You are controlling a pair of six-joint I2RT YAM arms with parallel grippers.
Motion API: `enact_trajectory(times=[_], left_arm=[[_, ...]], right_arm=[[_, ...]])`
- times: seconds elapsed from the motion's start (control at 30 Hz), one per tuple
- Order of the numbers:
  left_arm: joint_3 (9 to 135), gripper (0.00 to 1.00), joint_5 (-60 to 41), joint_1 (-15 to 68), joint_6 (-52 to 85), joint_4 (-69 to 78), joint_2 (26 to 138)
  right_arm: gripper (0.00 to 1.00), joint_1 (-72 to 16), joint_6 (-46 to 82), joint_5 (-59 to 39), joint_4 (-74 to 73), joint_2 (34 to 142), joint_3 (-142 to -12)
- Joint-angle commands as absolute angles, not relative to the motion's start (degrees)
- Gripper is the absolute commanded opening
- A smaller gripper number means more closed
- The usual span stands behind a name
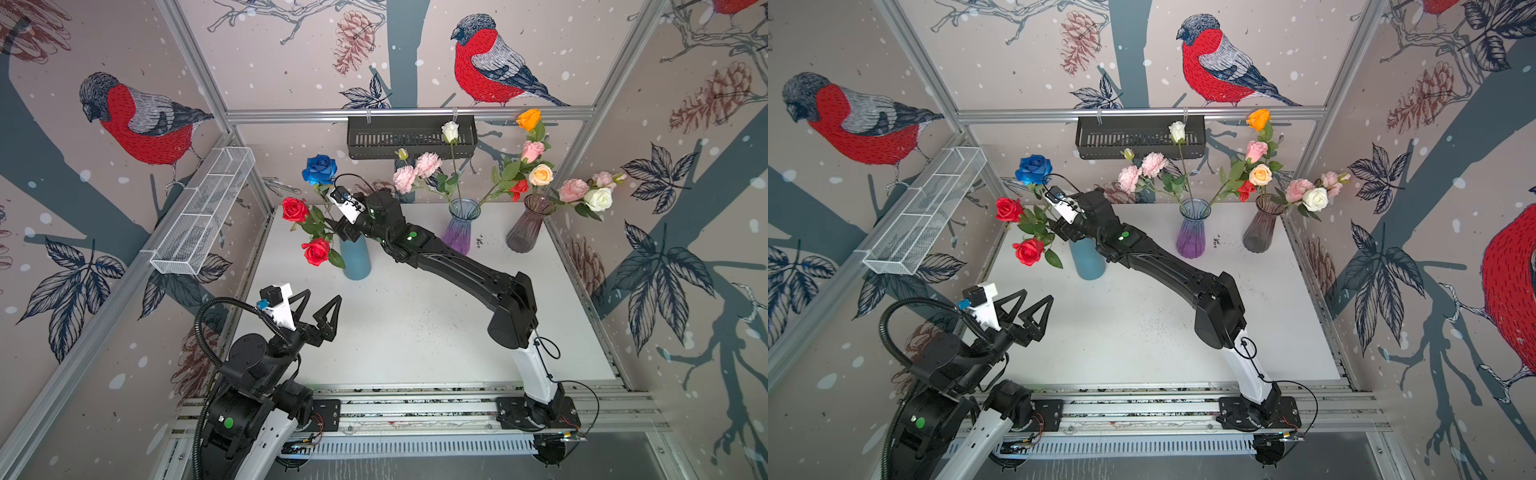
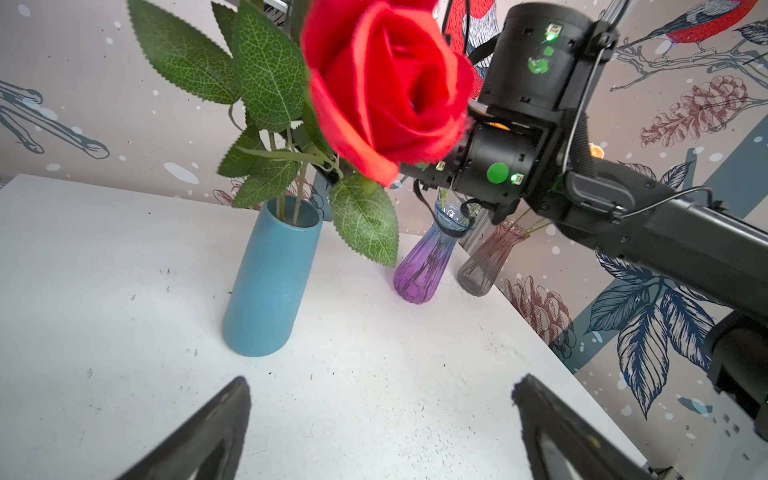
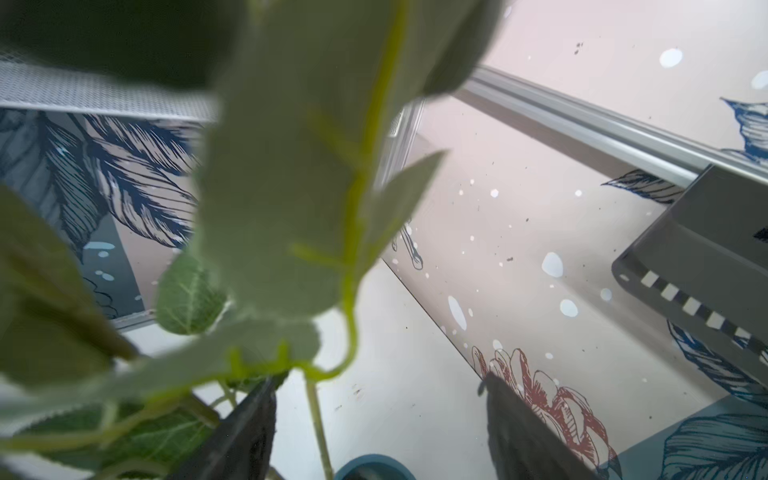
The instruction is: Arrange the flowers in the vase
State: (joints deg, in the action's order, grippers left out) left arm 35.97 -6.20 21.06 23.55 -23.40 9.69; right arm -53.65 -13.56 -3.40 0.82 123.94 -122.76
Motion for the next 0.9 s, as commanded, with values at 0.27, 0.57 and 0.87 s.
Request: enact_trajectory(times=[0.27, 0.57, 0.87], left_arm=[[36.13, 0.99, -6.57, 20.83, 22.84, -22.5, 9.61], [36.09, 0.99, -6.45, 20.85, 22.91, -22.47, 9.84], [36.47, 0.99, -5.89, 20.83, 23.03, -23.29, 12.28]], right_arm=[[0.85, -52.58, -11.93, -17.54, 1.41, 119.03, -125.05], [0.89, -50.52, -6.98, -14.38, 6.87, 116.73, -126.91], [0.95, -46.41, 0.52, -3.55, 10.71, 104.32, -114.7]])
